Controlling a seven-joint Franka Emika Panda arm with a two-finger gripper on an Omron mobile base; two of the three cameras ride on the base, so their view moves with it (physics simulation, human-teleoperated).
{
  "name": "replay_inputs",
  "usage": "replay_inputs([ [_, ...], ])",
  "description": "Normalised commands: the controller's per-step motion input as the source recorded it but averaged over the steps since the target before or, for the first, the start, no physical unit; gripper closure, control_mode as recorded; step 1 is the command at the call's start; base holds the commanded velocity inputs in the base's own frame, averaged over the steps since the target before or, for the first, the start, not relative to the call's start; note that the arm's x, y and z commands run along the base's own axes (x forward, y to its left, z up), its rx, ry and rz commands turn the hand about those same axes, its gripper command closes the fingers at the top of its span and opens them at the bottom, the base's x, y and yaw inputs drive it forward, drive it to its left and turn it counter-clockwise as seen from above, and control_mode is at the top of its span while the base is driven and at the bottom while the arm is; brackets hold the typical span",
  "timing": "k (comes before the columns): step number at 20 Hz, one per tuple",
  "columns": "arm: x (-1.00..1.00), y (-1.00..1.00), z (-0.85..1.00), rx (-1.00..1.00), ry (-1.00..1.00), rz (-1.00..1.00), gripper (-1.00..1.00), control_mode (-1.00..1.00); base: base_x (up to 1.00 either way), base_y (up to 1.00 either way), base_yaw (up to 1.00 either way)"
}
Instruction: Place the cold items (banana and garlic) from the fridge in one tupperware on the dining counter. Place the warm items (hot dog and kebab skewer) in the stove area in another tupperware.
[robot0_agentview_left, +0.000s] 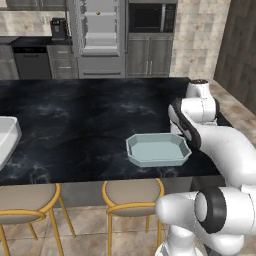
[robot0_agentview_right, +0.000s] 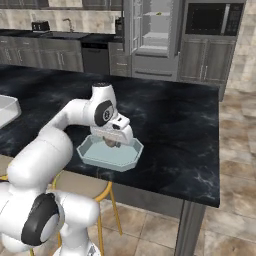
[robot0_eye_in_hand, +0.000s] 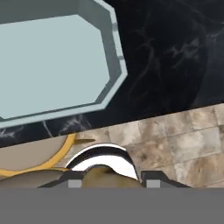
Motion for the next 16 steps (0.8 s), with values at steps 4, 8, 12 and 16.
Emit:
replay_inputs([
  [4, 0.42, 0.0, -0.64, 0.0, 0.32, 0.13, 1.0, -1.0, 0.0, 0.0, 0.0],
  [8, 0.3, -0.11, -0.59, 0.08, 0.12, 0.16, 1.0, -1.0, 0.0, 0.0, 0.0],
  [12, 0.48, -0.04, -0.54, 0.09, 0.1, 0.15, 1.0, -1.0, 0.0, 0.0, 0.0],
  [16, 0.57, 0.0, -0.51, 0.06, 0.1, 0.13, 1.0, -1.0, 0.0, 0.0, 0.0],
])
